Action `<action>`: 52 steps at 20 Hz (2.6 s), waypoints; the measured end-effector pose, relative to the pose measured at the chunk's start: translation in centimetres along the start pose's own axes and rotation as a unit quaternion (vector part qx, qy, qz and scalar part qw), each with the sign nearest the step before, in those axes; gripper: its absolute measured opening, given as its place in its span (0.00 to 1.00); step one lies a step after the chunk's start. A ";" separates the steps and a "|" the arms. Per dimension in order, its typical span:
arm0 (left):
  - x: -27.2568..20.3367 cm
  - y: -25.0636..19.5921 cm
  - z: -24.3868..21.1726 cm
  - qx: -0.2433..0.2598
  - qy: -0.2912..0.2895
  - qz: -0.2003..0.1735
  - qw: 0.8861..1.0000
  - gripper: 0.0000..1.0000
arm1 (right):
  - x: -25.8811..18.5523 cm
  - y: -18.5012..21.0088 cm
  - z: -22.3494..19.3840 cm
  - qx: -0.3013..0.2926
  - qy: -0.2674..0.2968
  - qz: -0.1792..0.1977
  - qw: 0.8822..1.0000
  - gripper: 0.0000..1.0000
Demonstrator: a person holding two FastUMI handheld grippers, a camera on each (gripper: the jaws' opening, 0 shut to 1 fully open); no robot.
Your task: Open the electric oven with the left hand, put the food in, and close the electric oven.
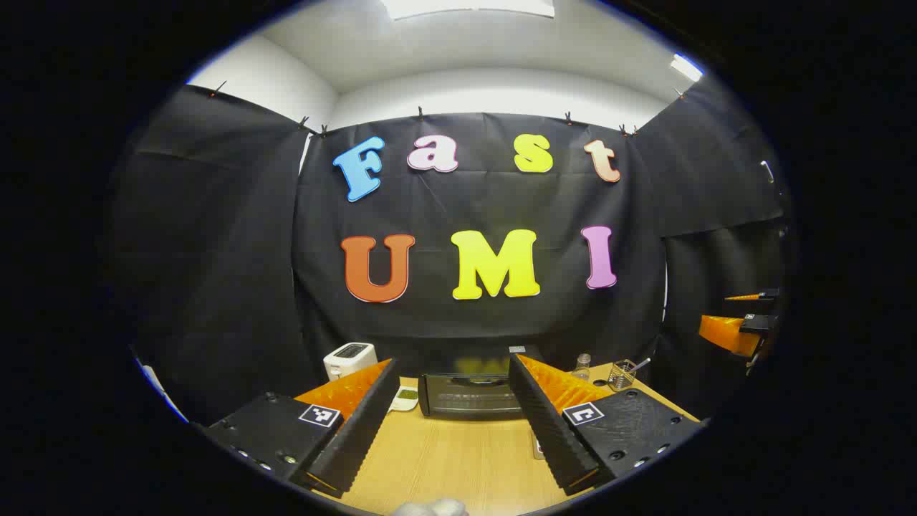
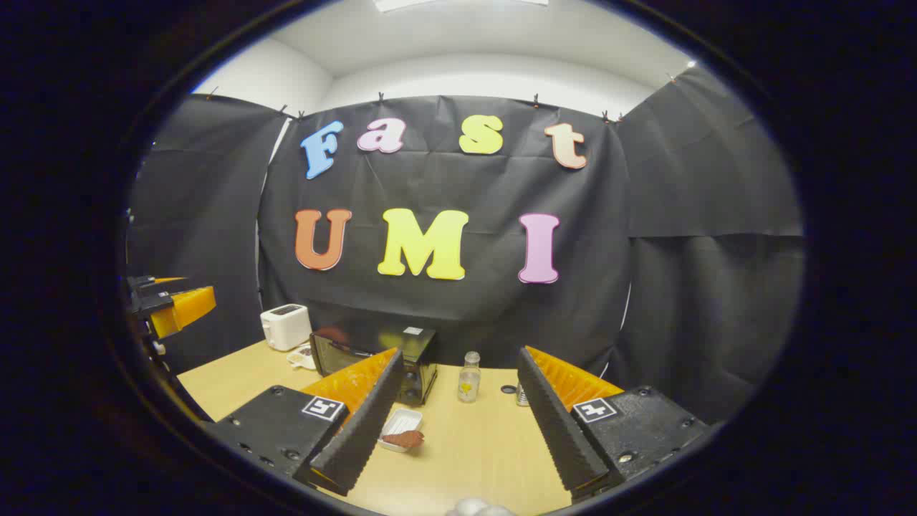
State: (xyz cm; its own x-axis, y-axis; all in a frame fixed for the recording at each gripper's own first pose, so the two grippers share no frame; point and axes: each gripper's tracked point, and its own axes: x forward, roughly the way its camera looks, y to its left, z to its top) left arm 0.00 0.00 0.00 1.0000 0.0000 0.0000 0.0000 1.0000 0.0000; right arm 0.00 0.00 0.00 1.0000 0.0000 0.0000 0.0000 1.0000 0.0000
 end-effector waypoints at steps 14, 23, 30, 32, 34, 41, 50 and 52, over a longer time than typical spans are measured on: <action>2.5 -2.4 -0.5 0.013 -0.006 -0.026 1.000 0.97 | -2.1 -0.7 -1.0 0.001 0.009 -0.003 1.000 1.00; 15.3 -5.9 -4.3 0.014 -0.008 -0.054 0.998 0.97 | -4.4 -4.0 -1.0 -0.006 0.030 -0.045 0.999 1.00; 26.1 -7.1 -11.4 0.019 0.049 -0.050 0.997 0.97 | -6.3 -7.0 -1.8 0.009 0.049 -0.106 0.993 1.00; 28.5 -7.0 -13.9 0.019 0.071 -0.048 0.996 0.97 | -6.5 -7.3 -2.3 0.019 0.058 -0.117 0.991 1.00; 30.4 -6.9 -16.1 0.013 0.091 -0.047 0.995 0.97 | -6.6 -7.6 -2.9 0.020 0.070 -0.127 0.989 1.00; 33.8 -7.3 -21.3 -0.013 0.154 -0.051 0.987 0.97 | -6.7 -8.2 -3.2 0.021 0.079 -0.146 0.986 1.00; 32.9 -7.1 -21.8 0.020 0.159 -0.048 0.986 0.98 | -8.4 -8.7 -4.5 0.040 0.079 -0.159 0.983 1.00; 32.2 -7.1 -21.7 0.029 0.153 -0.051 0.986 0.98 | -8.7 -8.5 -4.8 0.042 0.082 -0.155 0.984 1.00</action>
State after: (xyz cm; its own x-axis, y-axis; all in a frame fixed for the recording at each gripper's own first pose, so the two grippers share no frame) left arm 32.19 -7.09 -21.69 0.9480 -0.0917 -0.3048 0.1098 0.9930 0.0425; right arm -8.68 -8.48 -4.80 0.9382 -0.2985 -0.1751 0.3125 0.9482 0.0580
